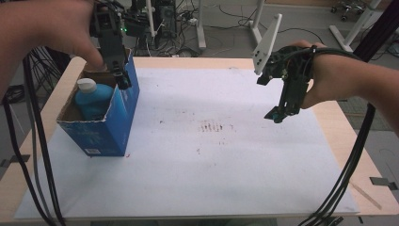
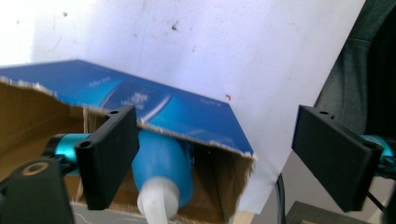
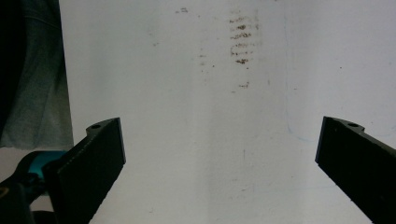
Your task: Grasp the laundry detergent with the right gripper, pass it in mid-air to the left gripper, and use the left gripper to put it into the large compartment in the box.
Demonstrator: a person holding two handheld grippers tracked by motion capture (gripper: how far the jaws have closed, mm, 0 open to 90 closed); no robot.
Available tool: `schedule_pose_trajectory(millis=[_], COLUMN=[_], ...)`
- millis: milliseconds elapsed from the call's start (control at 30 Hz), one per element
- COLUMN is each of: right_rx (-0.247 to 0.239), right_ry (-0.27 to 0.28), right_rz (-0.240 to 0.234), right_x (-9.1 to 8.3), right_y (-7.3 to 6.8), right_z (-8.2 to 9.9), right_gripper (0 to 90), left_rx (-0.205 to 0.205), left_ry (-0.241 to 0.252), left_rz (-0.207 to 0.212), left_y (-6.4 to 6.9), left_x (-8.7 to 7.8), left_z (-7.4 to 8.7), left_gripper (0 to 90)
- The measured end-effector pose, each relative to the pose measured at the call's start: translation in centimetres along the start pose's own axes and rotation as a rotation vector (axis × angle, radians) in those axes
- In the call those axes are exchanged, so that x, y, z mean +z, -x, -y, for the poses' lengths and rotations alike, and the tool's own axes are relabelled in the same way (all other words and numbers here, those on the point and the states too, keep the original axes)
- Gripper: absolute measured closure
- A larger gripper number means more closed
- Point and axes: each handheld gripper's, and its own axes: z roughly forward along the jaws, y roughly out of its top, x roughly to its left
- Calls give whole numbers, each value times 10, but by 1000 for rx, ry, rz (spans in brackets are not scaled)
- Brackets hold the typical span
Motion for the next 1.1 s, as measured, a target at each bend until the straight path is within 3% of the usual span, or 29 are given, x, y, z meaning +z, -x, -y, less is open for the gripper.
schedule_pose_trajectory(millis=[433, 633, 800, 933, 1100], right_rx=[4, 12, 28, 23, 24], right_ry=[-53, -73, -71, -82, -74], right_rz=[-22, -22, -29, -27, -25], right_x=[11, 14, 16, 18, 18], right_y=[10, 12, 12, 11, 11], right_z=[1, 4, 7, 9, 9], right_gripper=[6, 6, 6, 6, 6], left_rx=[68, 97, 110, 97, 99], left_ry=[-22, -9, -11, -9, 15], left_rz=[29, 39, 42, 32, 35], left_y=[-7, -9, -13, -18, -18], left_x=[20, 25, 31, 33, 31], left_z=[-29, -38, -43, -45, -45], left_gripper=[81, 59, 39, 16, 16])
